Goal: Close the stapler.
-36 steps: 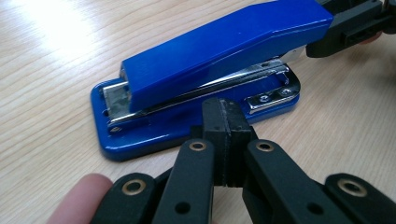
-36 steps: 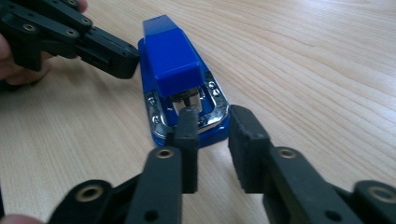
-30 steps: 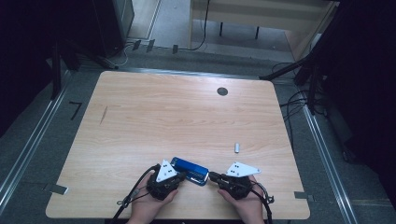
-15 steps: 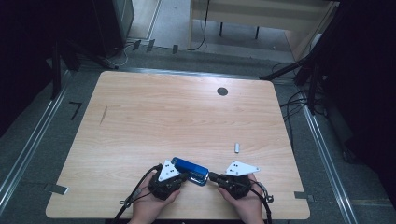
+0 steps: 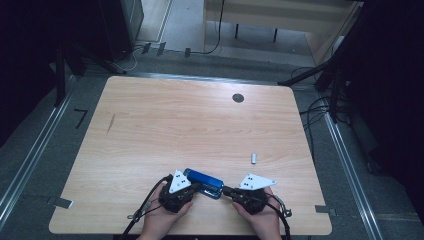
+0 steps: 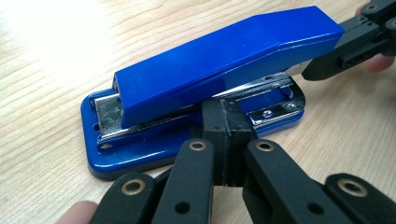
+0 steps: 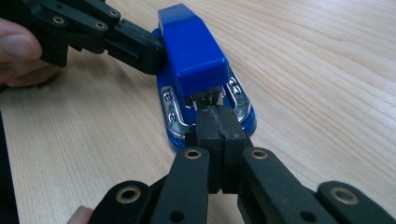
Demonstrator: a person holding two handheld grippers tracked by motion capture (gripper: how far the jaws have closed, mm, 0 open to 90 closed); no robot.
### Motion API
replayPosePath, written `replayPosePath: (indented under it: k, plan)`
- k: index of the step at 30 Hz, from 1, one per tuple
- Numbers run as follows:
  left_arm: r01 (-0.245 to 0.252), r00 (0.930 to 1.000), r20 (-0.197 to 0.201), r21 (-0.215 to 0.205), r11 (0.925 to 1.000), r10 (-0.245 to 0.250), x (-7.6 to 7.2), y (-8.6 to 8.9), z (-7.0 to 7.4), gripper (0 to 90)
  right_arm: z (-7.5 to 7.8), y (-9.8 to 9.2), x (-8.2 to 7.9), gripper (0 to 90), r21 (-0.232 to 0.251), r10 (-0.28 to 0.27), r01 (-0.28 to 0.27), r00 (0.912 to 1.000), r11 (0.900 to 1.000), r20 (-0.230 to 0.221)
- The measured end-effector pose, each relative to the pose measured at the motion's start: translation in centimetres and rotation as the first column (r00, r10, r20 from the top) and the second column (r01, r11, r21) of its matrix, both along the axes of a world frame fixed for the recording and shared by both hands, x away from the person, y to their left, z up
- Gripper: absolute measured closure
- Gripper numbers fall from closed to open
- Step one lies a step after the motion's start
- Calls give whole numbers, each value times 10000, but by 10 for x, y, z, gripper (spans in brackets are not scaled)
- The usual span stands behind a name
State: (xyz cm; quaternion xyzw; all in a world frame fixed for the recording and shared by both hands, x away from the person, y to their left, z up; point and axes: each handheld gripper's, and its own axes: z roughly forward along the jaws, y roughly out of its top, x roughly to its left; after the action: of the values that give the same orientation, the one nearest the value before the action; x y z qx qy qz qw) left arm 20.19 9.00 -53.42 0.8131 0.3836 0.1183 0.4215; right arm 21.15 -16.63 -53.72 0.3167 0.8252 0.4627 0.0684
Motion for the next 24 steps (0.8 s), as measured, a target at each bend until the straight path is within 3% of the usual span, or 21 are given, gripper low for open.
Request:
replayPosePath:
  k: [24]
  plan:
    - [-29,9999,162,153,9999,27,-1,-1,0,900,2,-1,-2,900,86,-196,196,9998,9998,-33]
